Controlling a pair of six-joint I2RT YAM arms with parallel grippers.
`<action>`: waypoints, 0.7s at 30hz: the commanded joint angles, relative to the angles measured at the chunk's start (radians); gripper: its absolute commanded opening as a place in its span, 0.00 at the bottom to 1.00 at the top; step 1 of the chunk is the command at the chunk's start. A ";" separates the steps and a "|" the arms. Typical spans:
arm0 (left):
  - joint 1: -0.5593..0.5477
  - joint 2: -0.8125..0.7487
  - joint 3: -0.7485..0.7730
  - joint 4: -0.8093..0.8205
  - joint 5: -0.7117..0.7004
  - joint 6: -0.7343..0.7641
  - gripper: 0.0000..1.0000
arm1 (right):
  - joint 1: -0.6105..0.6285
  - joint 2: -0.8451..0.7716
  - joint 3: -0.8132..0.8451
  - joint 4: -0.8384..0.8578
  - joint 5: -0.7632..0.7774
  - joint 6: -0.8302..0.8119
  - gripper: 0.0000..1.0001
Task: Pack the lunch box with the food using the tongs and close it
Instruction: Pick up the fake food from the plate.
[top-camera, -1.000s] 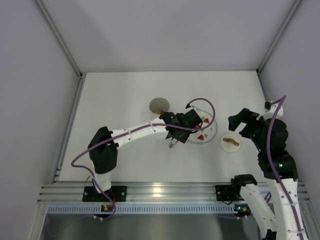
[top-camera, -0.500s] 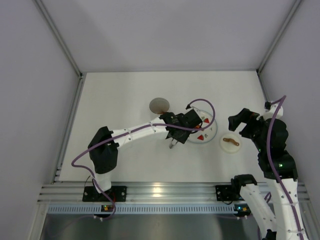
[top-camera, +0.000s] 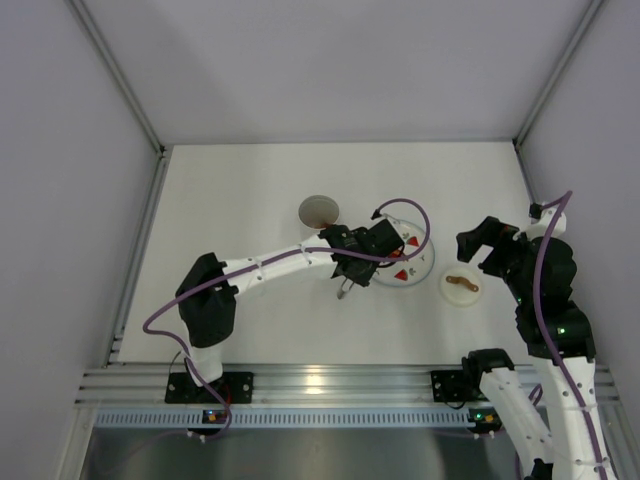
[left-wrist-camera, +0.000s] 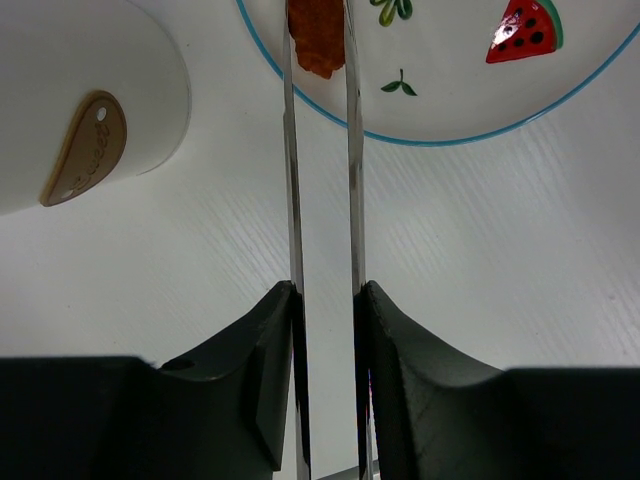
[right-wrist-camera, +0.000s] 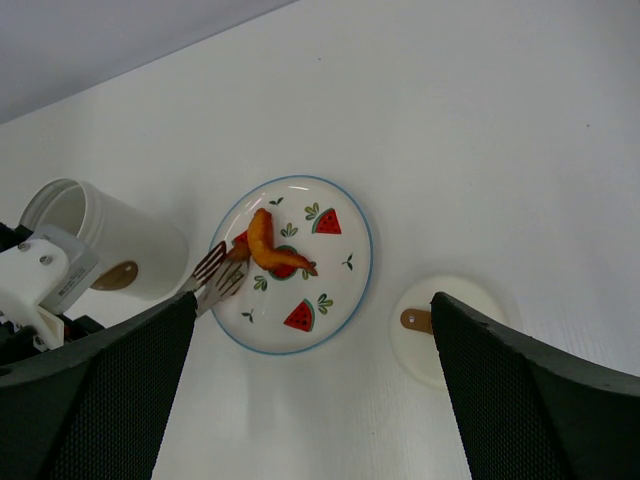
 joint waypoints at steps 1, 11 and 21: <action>-0.002 -0.065 0.011 0.015 0.030 0.015 0.22 | -0.014 -0.007 0.013 -0.003 0.008 -0.009 1.00; -0.010 -0.099 0.038 -0.005 0.021 0.019 0.23 | -0.015 0.002 0.023 -0.003 0.007 -0.009 1.00; -0.016 -0.141 0.086 -0.037 0.001 0.027 0.23 | -0.014 0.003 0.033 -0.005 0.008 -0.009 0.99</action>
